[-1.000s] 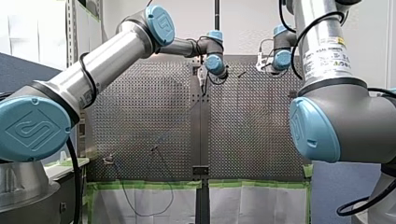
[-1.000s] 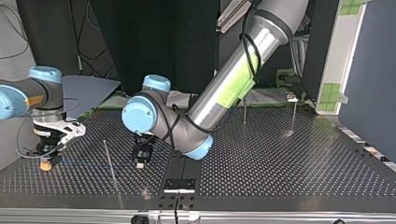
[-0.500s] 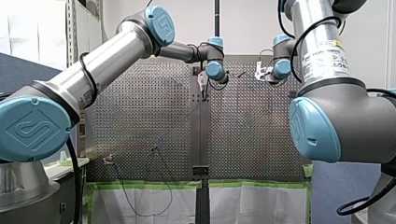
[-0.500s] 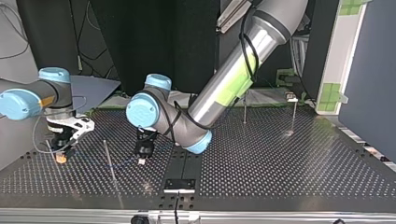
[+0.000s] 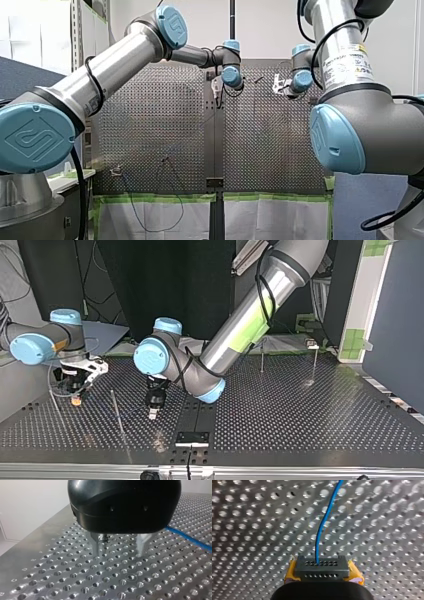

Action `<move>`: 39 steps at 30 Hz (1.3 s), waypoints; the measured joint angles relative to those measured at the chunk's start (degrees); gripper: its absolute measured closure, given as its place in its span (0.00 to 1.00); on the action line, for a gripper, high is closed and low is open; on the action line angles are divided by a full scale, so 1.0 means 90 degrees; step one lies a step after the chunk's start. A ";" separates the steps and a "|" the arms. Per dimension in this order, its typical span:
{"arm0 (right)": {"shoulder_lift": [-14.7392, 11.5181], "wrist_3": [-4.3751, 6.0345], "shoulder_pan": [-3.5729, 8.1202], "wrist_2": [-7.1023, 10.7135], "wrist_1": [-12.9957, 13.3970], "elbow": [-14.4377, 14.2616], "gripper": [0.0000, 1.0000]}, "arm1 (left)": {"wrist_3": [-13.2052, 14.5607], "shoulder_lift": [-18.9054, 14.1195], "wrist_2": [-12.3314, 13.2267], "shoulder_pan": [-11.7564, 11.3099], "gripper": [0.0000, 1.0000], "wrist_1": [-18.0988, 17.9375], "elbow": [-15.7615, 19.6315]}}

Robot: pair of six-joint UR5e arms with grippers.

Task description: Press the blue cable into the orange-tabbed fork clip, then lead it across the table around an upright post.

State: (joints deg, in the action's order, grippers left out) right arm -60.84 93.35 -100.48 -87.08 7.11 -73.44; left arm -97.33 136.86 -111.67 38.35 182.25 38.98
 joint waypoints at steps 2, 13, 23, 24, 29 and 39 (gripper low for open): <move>0.0035 -0.0012 -0.0009 0.0003 0.0006 -0.0050 1.00 | -0.0009 0.0000 0.0018 0.0006 0.00 0.0025 0.0010; 0.0137 0.0033 -0.0056 -0.0012 0.0379 -0.0584 1.00 | -0.0073 0.0001 0.0032 0.0022 0.00 0.0061 0.0026; 0.0492 0.0077 -0.0073 -0.0022 0.0988 -0.1196 1.00 | -0.0130 0.0001 -0.0109 0.0042 0.00 0.0072 0.0031; 0.0545 0.0065 -0.0064 -0.0027 0.1042 -0.1251 1.00 | -0.0131 0.0001 -0.0124 0.0045 0.00 0.0073 0.0031; 0.0838 0.0049 0.0034 -0.0038 0.1339 -0.1476 1.00 | -0.0156 0.0001 -0.0165 0.0060 0.00 0.0065 0.0032; 0.1415 0.0134 0.0236 -0.0051 0.1916 -0.1533 1.00 | -0.0191 0.0001 -0.0227 0.0083 0.00 0.0045 0.0032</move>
State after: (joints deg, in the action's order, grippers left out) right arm -48.10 94.55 -98.36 -87.54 24.36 -87.23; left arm -99.05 136.88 -113.71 39.09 182.66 39.27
